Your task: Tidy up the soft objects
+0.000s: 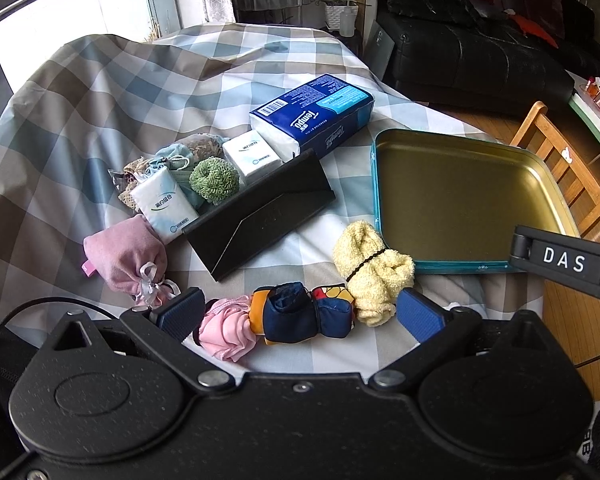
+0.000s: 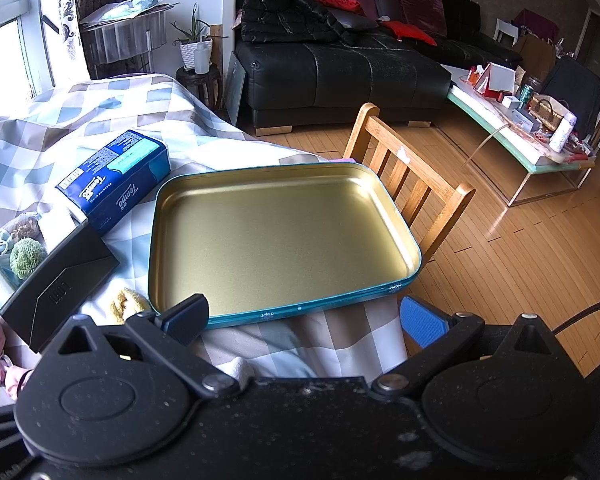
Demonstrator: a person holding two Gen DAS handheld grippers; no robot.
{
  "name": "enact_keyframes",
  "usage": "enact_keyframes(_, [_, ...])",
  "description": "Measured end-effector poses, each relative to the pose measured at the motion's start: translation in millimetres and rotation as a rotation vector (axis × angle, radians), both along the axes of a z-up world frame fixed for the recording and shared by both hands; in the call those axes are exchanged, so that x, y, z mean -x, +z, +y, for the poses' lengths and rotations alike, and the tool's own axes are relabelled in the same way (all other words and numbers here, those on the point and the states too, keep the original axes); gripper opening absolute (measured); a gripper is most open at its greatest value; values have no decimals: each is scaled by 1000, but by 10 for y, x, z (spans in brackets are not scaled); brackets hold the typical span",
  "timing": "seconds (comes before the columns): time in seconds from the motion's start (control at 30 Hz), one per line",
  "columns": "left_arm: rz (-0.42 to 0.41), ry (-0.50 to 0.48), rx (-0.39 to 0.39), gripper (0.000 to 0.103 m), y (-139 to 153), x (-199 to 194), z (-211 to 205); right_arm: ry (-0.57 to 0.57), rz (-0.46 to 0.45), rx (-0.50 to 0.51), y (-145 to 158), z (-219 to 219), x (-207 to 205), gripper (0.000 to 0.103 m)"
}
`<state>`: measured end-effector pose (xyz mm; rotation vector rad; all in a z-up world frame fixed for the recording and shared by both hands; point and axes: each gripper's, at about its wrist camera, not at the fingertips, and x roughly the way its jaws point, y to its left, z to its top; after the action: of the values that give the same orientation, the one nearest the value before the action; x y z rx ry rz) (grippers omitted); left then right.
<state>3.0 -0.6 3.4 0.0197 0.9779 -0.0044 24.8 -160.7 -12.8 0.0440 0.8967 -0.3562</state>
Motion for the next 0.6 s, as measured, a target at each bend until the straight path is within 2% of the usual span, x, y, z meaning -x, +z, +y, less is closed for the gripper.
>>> enact_keyframes(0.2, [-4, 2, -6, 99, 10, 33, 20, 2, 1, 0, 21, -39, 16, 102])
enact_keyframes(0.33, [-6, 4, 17, 97, -8, -41, 100, 4, 0, -1, 15, -38, 13, 102])
enact_keyframes(0.43, [-7, 43, 34, 92, 21, -147, 295, 6, 1, 6, 4, 12, -4, 102])
enact_keyframes(0.6, [-26, 136, 26, 92, 61, -386, 759, 28, 7, 5, -13, 94, -44, 102])
